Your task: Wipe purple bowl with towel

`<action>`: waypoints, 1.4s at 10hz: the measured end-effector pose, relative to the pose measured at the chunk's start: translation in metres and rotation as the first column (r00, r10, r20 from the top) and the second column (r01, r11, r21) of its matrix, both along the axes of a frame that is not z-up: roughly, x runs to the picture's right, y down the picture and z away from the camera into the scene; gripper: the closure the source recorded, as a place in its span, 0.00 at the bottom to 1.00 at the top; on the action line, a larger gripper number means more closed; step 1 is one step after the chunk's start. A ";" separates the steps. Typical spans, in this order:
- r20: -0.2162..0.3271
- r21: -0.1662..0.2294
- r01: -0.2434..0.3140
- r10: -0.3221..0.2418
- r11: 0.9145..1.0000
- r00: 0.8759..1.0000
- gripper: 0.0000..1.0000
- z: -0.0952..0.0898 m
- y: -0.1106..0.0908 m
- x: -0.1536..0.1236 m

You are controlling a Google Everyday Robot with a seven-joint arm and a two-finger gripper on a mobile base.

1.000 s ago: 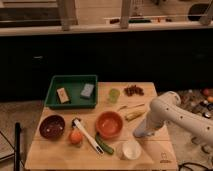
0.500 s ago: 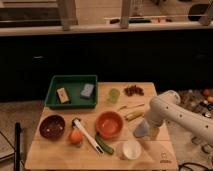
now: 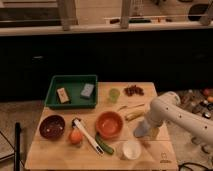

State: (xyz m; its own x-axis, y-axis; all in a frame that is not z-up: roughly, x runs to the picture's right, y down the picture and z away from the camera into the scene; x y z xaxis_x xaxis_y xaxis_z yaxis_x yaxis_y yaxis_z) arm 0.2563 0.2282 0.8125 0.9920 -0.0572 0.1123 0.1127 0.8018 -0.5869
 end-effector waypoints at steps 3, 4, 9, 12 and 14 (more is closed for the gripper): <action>-0.003 -0.011 0.002 -0.002 1.000 1.000 0.50 0.011 0.007 0.001; -0.005 -0.015 0.001 -0.001 1.000 1.000 0.61 0.015 0.010 0.002; 0.006 -0.025 0.016 -0.016 1.000 1.000 1.00 0.019 0.014 0.002; 0.018 -0.026 0.029 -0.028 0.999 0.999 1.00 0.015 0.017 0.000; 0.026 -0.011 0.035 -0.035 0.999 0.999 1.00 0.007 0.012 -0.001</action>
